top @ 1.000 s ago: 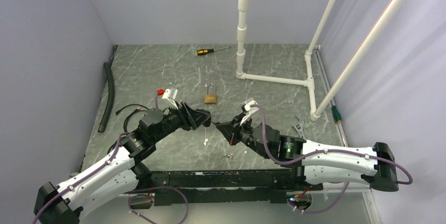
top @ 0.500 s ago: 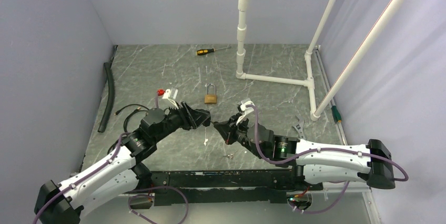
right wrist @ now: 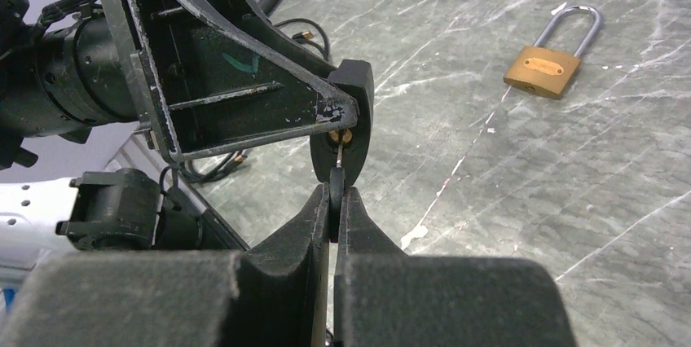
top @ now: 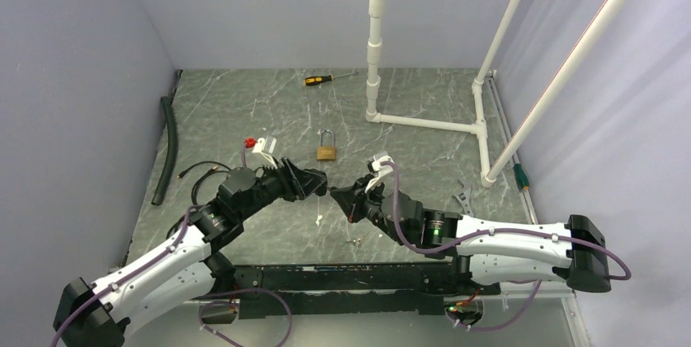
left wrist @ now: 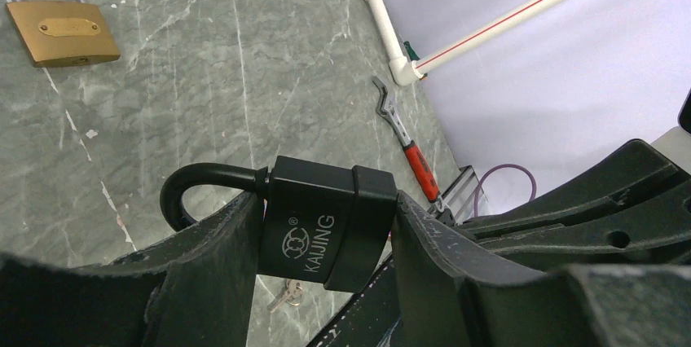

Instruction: Unlock with the key

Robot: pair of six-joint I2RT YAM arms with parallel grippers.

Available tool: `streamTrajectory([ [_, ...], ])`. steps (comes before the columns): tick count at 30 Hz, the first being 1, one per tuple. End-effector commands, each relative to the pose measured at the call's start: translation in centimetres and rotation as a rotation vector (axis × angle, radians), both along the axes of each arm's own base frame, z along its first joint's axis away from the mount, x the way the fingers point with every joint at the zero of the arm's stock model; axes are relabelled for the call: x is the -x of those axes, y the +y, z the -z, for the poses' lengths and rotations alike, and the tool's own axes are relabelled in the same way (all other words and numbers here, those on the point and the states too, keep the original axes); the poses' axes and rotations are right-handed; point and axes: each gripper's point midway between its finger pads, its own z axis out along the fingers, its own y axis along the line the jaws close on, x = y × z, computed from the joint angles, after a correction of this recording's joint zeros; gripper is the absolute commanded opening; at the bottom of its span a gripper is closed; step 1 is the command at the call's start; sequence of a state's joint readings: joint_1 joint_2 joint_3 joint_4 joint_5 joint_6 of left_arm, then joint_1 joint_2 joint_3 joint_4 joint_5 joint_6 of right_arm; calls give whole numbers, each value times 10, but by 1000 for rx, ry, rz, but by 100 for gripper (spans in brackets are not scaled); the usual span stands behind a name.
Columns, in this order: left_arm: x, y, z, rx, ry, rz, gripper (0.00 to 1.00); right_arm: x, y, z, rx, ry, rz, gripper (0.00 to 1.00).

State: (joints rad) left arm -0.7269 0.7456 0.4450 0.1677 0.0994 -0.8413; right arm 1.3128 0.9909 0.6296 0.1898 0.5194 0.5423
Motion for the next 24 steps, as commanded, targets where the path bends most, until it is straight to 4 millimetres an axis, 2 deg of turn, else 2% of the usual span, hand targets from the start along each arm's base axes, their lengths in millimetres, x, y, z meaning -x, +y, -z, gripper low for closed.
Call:
streamTrajectory([
  [1, 4, -9, -50, 144, -111, 44, 0, -4, 6, -25, -72, -19, 20, 0],
  [9, 6, -12, -48, 150, -107, 66, 0, -9, 6, -23, -59, 1, 58, 0],
  [24, 12, -18, -47, 144, -107, 114, 0, -10, 19, -19, -23, 74, 69, 0],
])
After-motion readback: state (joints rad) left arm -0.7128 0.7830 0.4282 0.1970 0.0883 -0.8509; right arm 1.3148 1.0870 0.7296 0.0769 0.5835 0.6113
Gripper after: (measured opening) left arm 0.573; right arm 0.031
